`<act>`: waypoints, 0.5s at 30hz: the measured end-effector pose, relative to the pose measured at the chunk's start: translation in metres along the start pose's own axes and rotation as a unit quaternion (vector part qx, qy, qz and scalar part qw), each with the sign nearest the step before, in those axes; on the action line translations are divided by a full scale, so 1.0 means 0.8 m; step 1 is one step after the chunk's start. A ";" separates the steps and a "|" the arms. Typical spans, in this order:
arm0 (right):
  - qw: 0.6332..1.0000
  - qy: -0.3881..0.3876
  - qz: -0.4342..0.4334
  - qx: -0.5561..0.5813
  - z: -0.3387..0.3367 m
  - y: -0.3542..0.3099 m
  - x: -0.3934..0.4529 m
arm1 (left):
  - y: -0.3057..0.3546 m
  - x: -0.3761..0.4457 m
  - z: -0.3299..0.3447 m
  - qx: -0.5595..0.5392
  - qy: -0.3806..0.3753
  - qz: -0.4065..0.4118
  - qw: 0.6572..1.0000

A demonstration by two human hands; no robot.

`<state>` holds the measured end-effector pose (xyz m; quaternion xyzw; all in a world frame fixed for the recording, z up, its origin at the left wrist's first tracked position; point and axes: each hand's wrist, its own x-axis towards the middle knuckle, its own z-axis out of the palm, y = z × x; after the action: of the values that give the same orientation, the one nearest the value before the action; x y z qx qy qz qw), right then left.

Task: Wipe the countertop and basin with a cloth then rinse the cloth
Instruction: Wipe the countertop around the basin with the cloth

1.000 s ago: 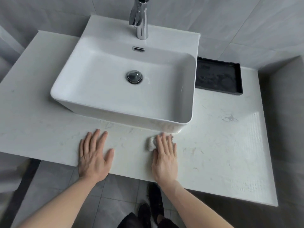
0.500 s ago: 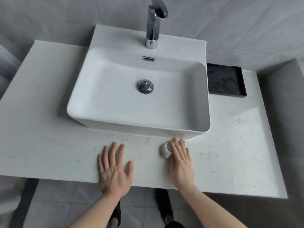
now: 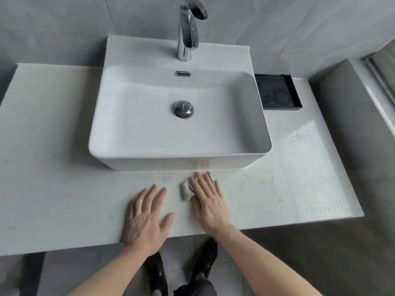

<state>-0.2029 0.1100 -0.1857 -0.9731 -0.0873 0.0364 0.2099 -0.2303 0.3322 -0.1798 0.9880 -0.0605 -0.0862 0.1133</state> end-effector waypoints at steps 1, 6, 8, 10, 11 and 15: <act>1.000 0.010 0.012 0.000 -0.003 0.010 -0.003 | -0.007 0.001 -0.002 0.005 -0.001 0.014 1.000; 0.974 0.080 0.210 -0.003 -0.036 0.101 -0.045 | -0.009 0.002 -0.003 0.011 -0.006 0.021 1.000; 0.960 0.083 0.267 0.007 -0.053 0.128 -0.052 | -0.011 0.003 -0.001 0.006 0.001 0.031 0.999; 0.953 0.095 0.284 0.038 -0.062 0.129 -0.047 | -0.012 0.003 0.000 0.004 0.003 0.035 0.999; 0.959 0.098 0.262 0.047 -0.062 0.119 -0.044 | -0.012 0.003 0.000 0.004 0.003 0.037 0.999; 0.996 0.002 0.075 0.051 -0.035 0.049 -0.028 | -0.010 0.003 -0.001 0.003 0.011 0.045 0.999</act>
<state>-0.2156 0.0595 -0.1760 -0.9650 -0.0115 0.0546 0.2561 -0.2273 0.3395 -0.1812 0.9855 -0.1042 -0.0697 0.1145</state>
